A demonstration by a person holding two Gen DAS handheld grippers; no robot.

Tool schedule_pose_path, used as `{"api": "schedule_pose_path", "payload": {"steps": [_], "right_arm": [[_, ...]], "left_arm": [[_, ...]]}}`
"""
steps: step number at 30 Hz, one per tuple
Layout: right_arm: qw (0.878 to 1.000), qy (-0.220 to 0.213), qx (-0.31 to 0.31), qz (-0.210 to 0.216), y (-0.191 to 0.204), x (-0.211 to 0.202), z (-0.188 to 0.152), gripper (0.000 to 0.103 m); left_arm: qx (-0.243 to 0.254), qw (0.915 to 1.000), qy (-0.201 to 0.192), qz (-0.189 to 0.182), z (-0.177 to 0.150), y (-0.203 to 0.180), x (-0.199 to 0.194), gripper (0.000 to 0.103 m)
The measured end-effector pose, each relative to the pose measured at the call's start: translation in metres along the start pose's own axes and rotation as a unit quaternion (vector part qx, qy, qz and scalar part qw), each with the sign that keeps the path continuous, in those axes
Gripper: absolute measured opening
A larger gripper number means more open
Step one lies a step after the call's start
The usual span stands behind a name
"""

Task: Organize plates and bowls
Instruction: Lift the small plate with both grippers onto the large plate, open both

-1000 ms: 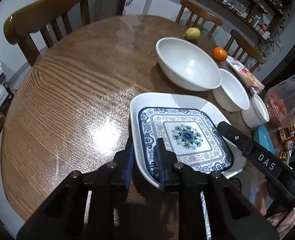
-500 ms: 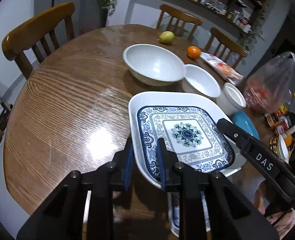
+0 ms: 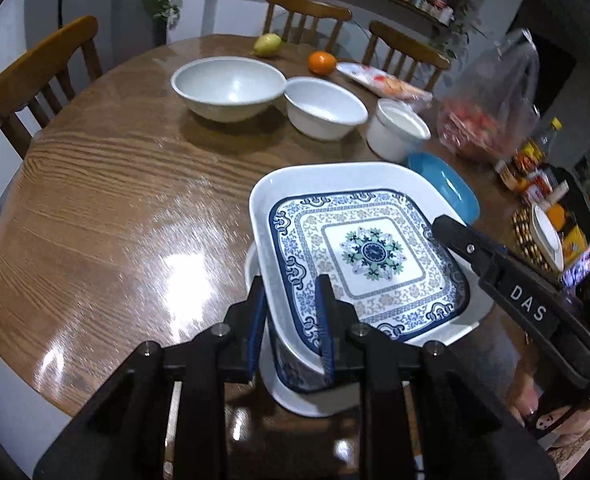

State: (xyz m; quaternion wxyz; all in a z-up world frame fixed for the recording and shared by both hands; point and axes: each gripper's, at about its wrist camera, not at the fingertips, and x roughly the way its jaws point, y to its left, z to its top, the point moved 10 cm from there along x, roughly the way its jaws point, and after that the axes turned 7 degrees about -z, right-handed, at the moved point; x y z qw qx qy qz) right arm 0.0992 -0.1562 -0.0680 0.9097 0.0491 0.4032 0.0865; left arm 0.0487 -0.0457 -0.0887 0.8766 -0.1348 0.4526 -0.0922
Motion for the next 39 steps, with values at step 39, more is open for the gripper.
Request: {"api": "schedule_pose_path", "payload": {"steps": [39], "right_arm": [[0.999, 0.038, -0.013, -0.024, -0.012, 0.02, -0.055, 0.021]], "left_arm": [[0.022, 0.9987, 0.038, 0.025, -0.037, -0.005, 0.022, 0.04]]}}
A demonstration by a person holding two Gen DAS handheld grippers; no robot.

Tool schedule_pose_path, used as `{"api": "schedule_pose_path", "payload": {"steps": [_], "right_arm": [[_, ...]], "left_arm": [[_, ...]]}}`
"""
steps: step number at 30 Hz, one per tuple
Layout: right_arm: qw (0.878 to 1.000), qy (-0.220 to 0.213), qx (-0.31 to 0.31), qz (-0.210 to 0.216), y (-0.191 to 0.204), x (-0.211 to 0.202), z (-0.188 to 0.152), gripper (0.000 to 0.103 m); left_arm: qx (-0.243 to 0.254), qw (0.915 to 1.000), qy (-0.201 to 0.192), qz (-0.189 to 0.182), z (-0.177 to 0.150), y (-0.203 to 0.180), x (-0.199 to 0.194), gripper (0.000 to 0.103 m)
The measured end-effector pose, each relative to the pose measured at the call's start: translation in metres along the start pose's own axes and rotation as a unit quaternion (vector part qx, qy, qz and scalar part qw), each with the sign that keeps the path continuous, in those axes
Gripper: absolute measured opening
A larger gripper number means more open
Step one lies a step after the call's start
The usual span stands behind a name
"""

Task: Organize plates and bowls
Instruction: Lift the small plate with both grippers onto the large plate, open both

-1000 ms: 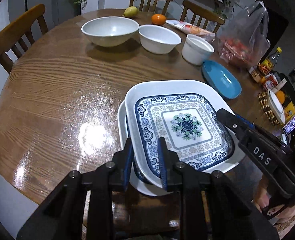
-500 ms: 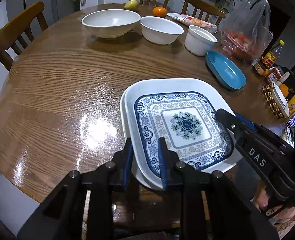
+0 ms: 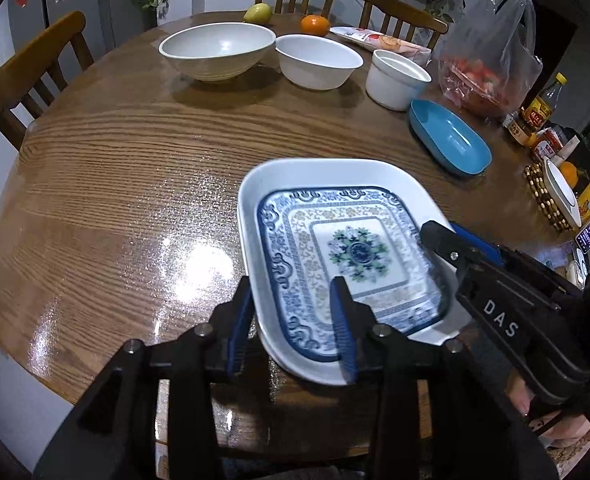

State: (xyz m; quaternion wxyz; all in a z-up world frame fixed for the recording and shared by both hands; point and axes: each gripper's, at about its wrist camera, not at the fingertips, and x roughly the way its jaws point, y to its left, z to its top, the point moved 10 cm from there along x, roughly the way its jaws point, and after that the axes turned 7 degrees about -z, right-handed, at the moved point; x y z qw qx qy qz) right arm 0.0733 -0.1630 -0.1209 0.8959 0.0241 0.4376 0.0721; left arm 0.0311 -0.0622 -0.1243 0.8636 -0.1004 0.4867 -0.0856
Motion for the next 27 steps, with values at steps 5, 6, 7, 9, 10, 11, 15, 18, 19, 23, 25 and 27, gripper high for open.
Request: {"api": "schedule_pose_path", "payload": {"steps": [5, 6, 7, 9, 10, 11, 15, 18, 19, 23, 25, 27], "right_arm": [[1.0, -0.005, 0.007, 0.013, 0.002, -0.003, 0.003, 0.021], [1.0, -0.006, 0.006, 0.012, 0.002, -0.003, 0.004, 0.021], [1.0, -0.007, 0.006, 0.012, 0.002, -0.004, 0.005, 0.021], [1.0, -0.009, 0.008, 0.016, 0.002, -0.006, 0.006, 0.021], [1.0, -0.011, 0.01, 0.018, 0.002, -0.007, 0.008, 0.022], [1.0, -0.013, 0.013, 0.018, 0.0, -0.008, 0.01, 0.024], [0.999, -0.027, 0.028, 0.019, -0.007, -0.013, 0.021, 0.037], [0.998, -0.037, 0.036, 0.023, -0.012, -0.018, 0.032, 0.049], [0.998, -0.042, 0.04, 0.026, -0.015, -0.02, 0.036, 0.056], [0.996, -0.061, 0.054, 0.032, -0.026, -0.028, 0.056, 0.069], [0.995, -0.068, 0.06, 0.034, -0.033, -0.03, 0.066, 0.075], [0.994, -0.072, 0.069, 0.035, -0.041, -0.032, 0.075, 0.077]], "left_arm": [[0.006, 0.9999, 0.007, -0.005, 0.0, -0.004, 0.003, 0.042], [0.007, 0.9999, 0.008, -0.006, 0.0, -0.005, 0.003, 0.042], [0.009, 0.9999, 0.008, -0.007, 0.0, -0.006, 0.002, 0.042], [0.009, 0.9999, 0.005, -0.008, 0.003, -0.007, 0.0, 0.044], [0.009, 0.9999, 0.001, -0.008, 0.005, -0.008, -0.001, 0.047], [0.01, 0.9999, -0.003, -0.007, 0.007, -0.008, -0.003, 0.049], [0.014, 0.9995, -0.028, -0.007, 0.02, -0.014, -0.013, 0.051], [0.018, 0.9991, -0.036, -0.012, 0.031, -0.021, -0.015, 0.052], [0.019, 0.999, -0.038, -0.013, 0.036, -0.024, -0.015, 0.052], [0.03, 0.9983, -0.043, -0.025, 0.051, -0.042, -0.013, 0.061], [0.031, 0.998, -0.043, -0.033, 0.058, -0.051, -0.01, 0.063], [0.032, 0.9979, -0.04, -0.039, 0.066, -0.059, -0.007, 0.063]]}}
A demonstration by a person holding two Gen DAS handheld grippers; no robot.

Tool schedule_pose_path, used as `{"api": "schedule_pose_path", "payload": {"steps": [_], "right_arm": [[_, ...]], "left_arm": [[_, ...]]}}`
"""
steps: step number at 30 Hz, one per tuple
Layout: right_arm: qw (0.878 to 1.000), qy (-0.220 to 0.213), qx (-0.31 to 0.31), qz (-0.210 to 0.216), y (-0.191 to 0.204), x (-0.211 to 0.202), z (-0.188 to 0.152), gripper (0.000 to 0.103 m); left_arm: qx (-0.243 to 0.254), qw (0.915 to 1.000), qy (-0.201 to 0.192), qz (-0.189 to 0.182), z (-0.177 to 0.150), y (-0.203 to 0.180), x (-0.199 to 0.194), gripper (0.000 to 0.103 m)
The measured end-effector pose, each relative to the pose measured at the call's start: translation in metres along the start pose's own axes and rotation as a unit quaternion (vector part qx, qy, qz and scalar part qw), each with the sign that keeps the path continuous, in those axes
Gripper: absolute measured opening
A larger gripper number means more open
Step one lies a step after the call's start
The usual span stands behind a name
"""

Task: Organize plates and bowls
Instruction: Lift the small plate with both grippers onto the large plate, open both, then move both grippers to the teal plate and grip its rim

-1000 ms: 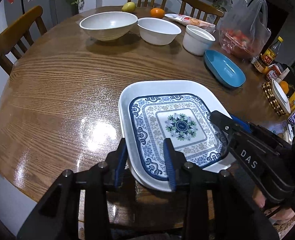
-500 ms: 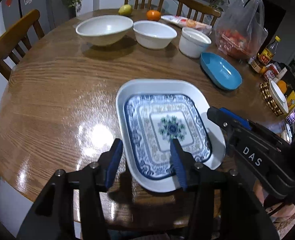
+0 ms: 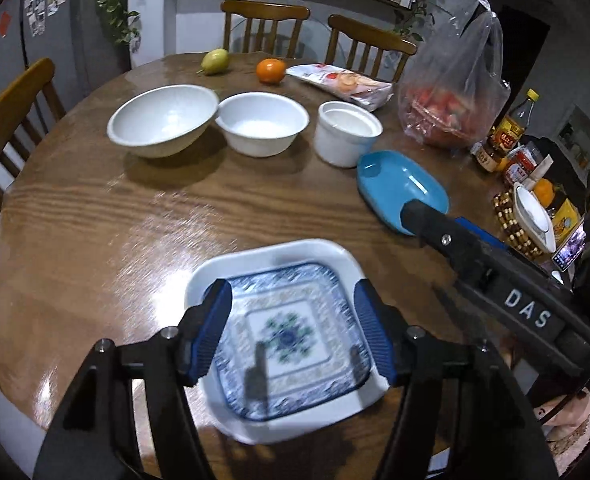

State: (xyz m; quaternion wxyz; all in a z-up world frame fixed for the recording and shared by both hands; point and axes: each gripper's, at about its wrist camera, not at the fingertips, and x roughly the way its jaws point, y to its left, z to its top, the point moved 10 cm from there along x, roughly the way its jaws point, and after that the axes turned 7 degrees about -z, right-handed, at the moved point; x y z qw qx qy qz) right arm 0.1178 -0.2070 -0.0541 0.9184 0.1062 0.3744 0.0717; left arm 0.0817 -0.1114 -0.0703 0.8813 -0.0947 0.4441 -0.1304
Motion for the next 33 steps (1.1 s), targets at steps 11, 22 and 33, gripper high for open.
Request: {"api": "schedule_pose_path", "payload": {"steps": [11, 22, 33], "right_arm": [[0.999, -0.008, 0.035, -0.012, -0.044, 0.012, 0.056, 0.079], [0.995, 0.035, 0.092, -0.022, -0.101, 0.062, 0.069, 0.078], [0.991, 0.086, 0.09, -0.049, -0.118, 0.102, 0.049, 0.078]], "left_arm": [[0.002, 0.9999, 0.008, -0.012, 0.05, -0.038, 0.031, 0.063], [0.002, 0.9983, 0.057, -0.01, 0.062, -0.062, 0.087, 0.063], [-0.048, 0.9919, 0.117, -0.012, 0.045, -0.052, 0.133, 0.061]]}}
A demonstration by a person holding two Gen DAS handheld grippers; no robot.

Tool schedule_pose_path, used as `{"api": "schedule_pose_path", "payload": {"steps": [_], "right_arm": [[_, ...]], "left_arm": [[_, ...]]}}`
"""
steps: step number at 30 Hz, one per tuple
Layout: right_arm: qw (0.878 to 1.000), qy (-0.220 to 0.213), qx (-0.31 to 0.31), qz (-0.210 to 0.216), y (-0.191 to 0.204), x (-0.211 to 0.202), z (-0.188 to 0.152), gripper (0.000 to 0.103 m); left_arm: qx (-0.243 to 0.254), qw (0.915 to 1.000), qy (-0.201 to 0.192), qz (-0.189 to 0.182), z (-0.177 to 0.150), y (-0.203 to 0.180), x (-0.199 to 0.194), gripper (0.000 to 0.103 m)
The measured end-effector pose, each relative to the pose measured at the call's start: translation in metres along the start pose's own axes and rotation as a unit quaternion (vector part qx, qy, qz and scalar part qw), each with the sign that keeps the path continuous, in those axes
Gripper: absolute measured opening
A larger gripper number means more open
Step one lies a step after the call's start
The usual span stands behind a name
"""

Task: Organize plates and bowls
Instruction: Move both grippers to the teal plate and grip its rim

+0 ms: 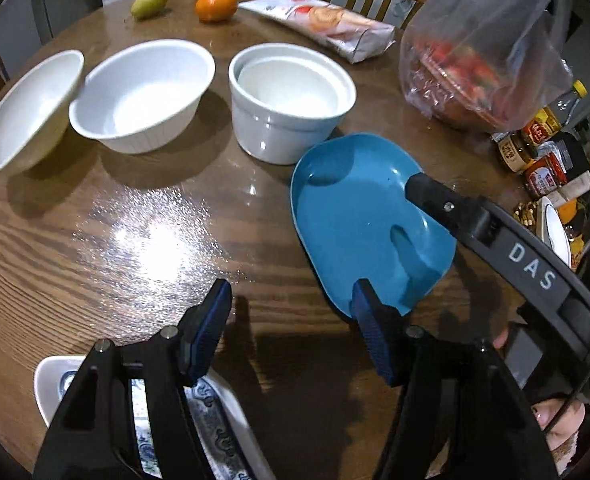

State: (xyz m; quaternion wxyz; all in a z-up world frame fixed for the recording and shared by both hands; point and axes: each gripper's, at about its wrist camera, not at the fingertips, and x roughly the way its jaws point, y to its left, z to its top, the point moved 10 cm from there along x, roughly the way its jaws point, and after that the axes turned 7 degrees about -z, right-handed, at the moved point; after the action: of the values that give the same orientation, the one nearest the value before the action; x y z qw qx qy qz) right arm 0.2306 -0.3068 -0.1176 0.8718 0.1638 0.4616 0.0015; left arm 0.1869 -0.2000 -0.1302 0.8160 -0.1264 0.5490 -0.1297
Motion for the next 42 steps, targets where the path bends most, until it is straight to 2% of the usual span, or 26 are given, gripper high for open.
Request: {"api": "schedule_pose_path", "payload": {"steps": [4, 9, 12, 13, 15, 18, 20, 23, 27, 32, 42], "right_arm": [[1.0, -0.005, 0.003, -0.006, -0.007, 0.004, 0.001, 0.074], [1.0, -0.001, 0.005, -0.025, -0.015, 0.017, 0.001, 0.061], [0.999, -0.004, -0.001, -0.034, -0.016, 0.022, 0.001, 0.057], [0.999, -0.008, -0.005, -0.037, -0.016, 0.022, 0.002, 0.052], [0.999, -0.011, -0.004, -0.038, -0.016, 0.022, 0.003, 0.049], [0.999, -0.011, -0.001, -0.035, -0.016, 0.024, 0.002, 0.038], [0.999, -0.01, 0.004, -0.033, -0.016, 0.024, 0.002, 0.028], [0.999, -0.005, 0.007, -0.031, -0.016, 0.025, 0.0, 0.017], [0.999, -0.01, -0.003, -0.038, -0.011, 0.022, -0.003, 0.017], [0.998, -0.041, -0.021, -0.045, -0.002, 0.006, -0.001, 0.017], [0.997, -0.055, -0.03, -0.044, 0.009, -0.007, -0.007, 0.017]], "left_arm": [[-0.01, 1.0, 0.002, 0.001, 0.001, 0.001, 0.006, 0.061], [-0.018, 0.9998, 0.005, -0.004, 0.003, 0.0, 0.012, 0.06], [-0.021, 0.9997, 0.008, -0.008, 0.003, -0.002, 0.016, 0.055], [-0.021, 0.9997, 0.002, -0.008, 0.005, -0.003, 0.016, 0.055], [-0.03, 0.9995, -0.001, -0.011, 0.006, -0.002, 0.017, 0.054], [-0.046, 0.9986, -0.007, -0.025, 0.008, -0.004, 0.017, 0.045], [-0.038, 0.9988, -0.007, -0.028, 0.007, -0.006, 0.019, 0.028], [-0.031, 0.9991, -0.003, -0.031, 0.006, -0.009, 0.02, 0.019], [-0.024, 0.9992, -0.023, -0.023, 0.006, -0.009, 0.013, 0.018], [-0.007, 0.9982, -0.056, -0.019, 0.01, -0.012, -0.003, 0.018], [-0.002, 0.9966, -0.082, -0.015, 0.012, -0.008, -0.017, 0.018]]}}
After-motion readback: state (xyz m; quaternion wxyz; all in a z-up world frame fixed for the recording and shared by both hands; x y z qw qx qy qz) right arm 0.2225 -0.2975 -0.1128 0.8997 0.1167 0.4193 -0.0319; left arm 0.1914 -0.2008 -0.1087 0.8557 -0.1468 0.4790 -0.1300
